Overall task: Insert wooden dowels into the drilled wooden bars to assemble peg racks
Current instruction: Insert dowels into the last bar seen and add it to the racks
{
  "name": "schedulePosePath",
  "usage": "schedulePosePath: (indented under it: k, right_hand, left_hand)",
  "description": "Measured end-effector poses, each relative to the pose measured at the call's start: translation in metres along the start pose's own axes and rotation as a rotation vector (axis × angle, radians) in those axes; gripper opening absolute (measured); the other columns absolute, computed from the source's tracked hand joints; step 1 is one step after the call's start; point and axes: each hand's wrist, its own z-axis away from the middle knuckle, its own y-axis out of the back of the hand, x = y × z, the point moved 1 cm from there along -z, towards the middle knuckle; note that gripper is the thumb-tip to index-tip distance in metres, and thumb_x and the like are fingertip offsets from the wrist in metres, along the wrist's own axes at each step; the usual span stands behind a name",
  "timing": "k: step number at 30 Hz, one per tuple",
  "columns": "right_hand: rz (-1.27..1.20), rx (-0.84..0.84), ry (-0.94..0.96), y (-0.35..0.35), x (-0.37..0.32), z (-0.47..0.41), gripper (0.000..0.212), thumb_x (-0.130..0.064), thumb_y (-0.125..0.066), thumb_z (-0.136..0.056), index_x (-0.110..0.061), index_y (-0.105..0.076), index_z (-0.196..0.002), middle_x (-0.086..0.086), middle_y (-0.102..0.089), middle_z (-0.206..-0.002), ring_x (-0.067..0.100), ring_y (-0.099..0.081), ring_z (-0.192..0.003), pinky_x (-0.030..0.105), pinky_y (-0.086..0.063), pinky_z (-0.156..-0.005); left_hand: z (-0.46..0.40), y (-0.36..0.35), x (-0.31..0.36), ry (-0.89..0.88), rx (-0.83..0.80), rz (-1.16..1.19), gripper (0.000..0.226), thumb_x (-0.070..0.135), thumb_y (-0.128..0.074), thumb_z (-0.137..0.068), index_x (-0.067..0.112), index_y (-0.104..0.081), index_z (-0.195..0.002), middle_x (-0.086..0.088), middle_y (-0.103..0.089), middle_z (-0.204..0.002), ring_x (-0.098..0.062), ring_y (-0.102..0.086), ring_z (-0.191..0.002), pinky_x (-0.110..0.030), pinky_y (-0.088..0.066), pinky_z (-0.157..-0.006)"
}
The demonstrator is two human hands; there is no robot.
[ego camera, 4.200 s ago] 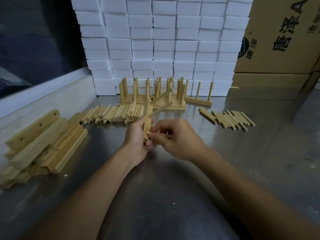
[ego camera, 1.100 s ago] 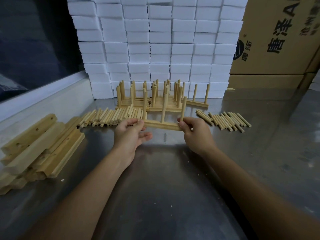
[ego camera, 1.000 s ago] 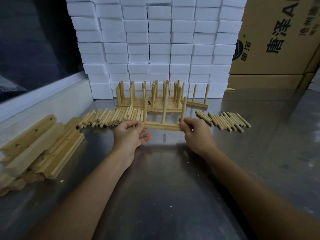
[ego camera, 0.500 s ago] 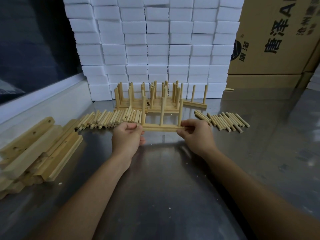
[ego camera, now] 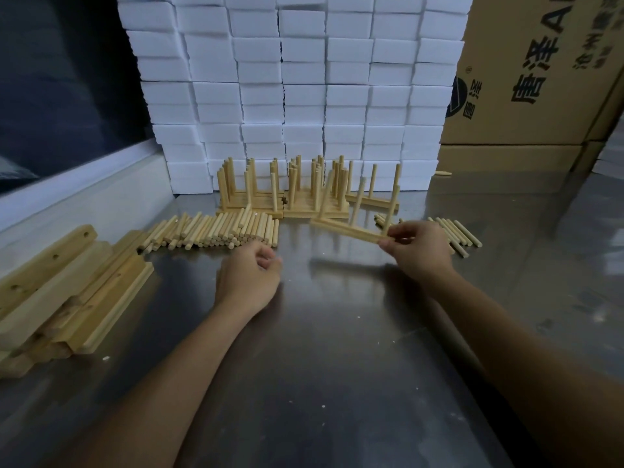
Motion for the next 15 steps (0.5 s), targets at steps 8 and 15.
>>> schedulePosePath:
  k: [8,15]
  right_hand:
    - [0.141,0.29,-0.119,0.041,0.03,-0.053,0.026,-0.016,-0.08,-0.082,-0.014,-0.076,-0.108,0.007,-0.074,-0.101,0.02,-0.068,-0.094,0.029,-0.054,-0.089]
    - [0.247,0.224,-0.044,0.021,0.029,-0.101,0.023,-0.007,-0.073,-0.085,-0.009,-0.075,-0.108,0.011,-0.073,-0.107,0.028,-0.066,-0.107,0.037,-0.051,-0.098]
  left_hand:
    - [0.002,0.0,0.006,0.019,-0.022,-0.058,0.015,0.027,-0.067,-0.089,0.028,-0.064,-0.074,0.013,-0.063,-0.072,-0.01,-0.06,-0.073,-0.038,-0.054,-0.079]
    - [0.004,0.001,0.013,0.03,-0.019,-0.123,0.019,0.027,-0.068,-0.087,0.029,-0.063,-0.069,0.014,-0.061,-0.065,-0.009,-0.057,-0.07,-0.045,-0.052,-0.085]
